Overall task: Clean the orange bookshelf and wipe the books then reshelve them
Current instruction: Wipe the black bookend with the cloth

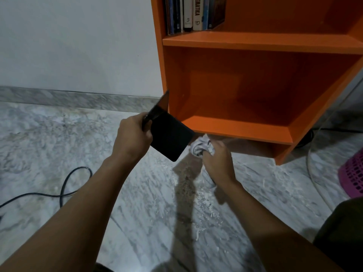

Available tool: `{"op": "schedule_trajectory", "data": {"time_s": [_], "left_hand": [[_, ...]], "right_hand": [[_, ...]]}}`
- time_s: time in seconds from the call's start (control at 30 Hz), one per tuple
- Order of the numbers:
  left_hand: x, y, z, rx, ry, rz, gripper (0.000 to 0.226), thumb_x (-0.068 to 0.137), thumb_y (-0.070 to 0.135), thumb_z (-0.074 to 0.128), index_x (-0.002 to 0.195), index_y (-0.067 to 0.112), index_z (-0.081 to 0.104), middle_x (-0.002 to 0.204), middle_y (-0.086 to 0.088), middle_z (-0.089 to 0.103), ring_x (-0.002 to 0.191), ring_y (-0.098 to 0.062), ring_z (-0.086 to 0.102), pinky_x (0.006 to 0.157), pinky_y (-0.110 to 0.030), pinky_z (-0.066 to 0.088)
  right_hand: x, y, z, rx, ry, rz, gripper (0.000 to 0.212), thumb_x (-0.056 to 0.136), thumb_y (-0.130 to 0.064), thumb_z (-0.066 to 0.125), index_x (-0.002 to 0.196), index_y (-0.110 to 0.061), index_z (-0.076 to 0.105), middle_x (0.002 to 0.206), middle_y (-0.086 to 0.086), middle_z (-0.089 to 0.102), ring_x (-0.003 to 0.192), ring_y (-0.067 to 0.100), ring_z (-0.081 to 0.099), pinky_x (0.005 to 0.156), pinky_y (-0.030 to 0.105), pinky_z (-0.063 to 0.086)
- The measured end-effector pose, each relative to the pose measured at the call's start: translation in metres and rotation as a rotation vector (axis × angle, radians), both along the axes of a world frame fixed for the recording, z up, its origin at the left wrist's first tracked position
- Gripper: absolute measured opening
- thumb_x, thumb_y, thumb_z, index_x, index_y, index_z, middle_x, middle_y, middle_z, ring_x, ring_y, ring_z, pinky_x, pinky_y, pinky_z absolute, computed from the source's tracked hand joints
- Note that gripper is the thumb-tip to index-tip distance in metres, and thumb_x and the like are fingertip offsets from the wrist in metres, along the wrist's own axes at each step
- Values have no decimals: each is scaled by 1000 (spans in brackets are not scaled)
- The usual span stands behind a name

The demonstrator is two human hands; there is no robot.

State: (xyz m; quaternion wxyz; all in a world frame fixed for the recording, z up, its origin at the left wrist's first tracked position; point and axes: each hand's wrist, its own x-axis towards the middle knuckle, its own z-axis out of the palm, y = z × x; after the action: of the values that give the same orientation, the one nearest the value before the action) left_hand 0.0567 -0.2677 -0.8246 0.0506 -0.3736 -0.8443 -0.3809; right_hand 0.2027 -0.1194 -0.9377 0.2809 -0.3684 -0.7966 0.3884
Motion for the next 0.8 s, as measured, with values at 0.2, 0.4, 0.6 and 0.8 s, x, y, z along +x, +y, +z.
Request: {"op": "schedule_trajectory", "data": {"time_s": [0.2, 0.4, 0.6, 0.8], "left_hand": [[6, -3, -2, -48, -52, -112, 21, 94, 3, 54, 105, 8, 70, 62, 14, 54, 52, -2, 52, 47, -5, 36], [6, -3, -11, -29, -304, -150, 13, 95, 12, 57, 87, 19, 64, 71, -4, 67, 67, -22, 65, 61, -26, 55], [17, 1, -11, 163, -636, -157, 11, 98, 15, 57, 103, 11, 66, 93, -9, 73, 86, -20, 72, 66, -27, 61], [-14, -11, -14, 425, -780, 92, 9, 99, 16, 56, 102, 12, 62, 93, -9, 69, 81, -20, 71, 65, -28, 57]], "right_hand": [[-20, -4, 36, 153, 163, 11, 28, 93, -7, 58, 122, -5, 61, 116, 0, 49, 93, 12, 51, 81, 38, 48], [-46, -21, 49, -80, 353, -108, 34, 97, -6, 53, 132, -2, 53, 125, 1, 46, 87, 5, 56, 74, 19, 46], [-61, -62, 31, -96, 367, -32, 34, 96, -2, 50, 129, 2, 55, 137, 8, 46, 116, 23, 53, 100, 35, 44], [-44, -87, 20, -232, 269, 377, 13, 79, -3, 52, 87, -6, 62, 83, 3, 62, 71, 17, 57, 64, 28, 46]]}}
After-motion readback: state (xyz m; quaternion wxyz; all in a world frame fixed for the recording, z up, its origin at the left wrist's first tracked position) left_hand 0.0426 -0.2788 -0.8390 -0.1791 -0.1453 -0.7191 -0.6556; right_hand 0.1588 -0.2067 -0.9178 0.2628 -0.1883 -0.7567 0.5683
